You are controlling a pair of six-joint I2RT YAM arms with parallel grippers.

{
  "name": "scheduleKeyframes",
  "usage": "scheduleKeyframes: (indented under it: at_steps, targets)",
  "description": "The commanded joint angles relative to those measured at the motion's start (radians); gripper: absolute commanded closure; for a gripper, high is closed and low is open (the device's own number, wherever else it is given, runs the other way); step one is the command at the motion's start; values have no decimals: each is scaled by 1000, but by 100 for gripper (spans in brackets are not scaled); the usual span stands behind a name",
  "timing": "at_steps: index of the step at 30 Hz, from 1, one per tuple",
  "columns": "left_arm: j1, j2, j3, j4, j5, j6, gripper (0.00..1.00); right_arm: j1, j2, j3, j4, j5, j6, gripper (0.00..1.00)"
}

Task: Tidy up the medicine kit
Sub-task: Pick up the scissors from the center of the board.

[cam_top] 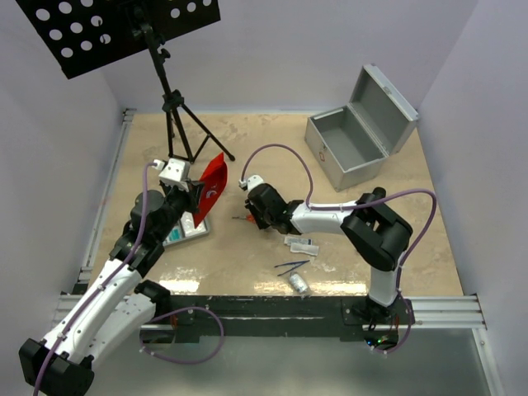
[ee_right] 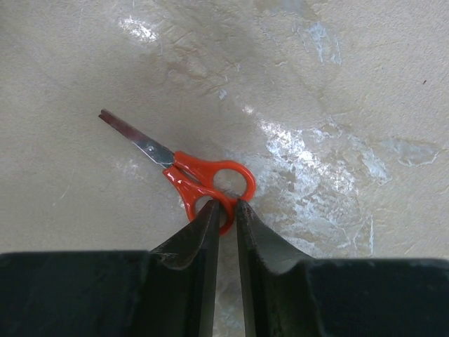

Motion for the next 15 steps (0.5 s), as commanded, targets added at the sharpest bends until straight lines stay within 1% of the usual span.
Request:
scheduleKeyframes:
  at_steps: [1,4,8,15]
  targets:
    - [-6,-7,8,35,4,-10,100,-5,9,16,-7,-6,1,83]
    - [-6,-7,8,37,6,-10,100,-5,-15,5,-8,-6,18,89]
    - [-6,-4,11,38,7,-11,100,-5,-72,-5,-22,2,36,100]
    - [-6,27,26,41,13,-14,100,-5,-239,-16,-108,25,50,100]
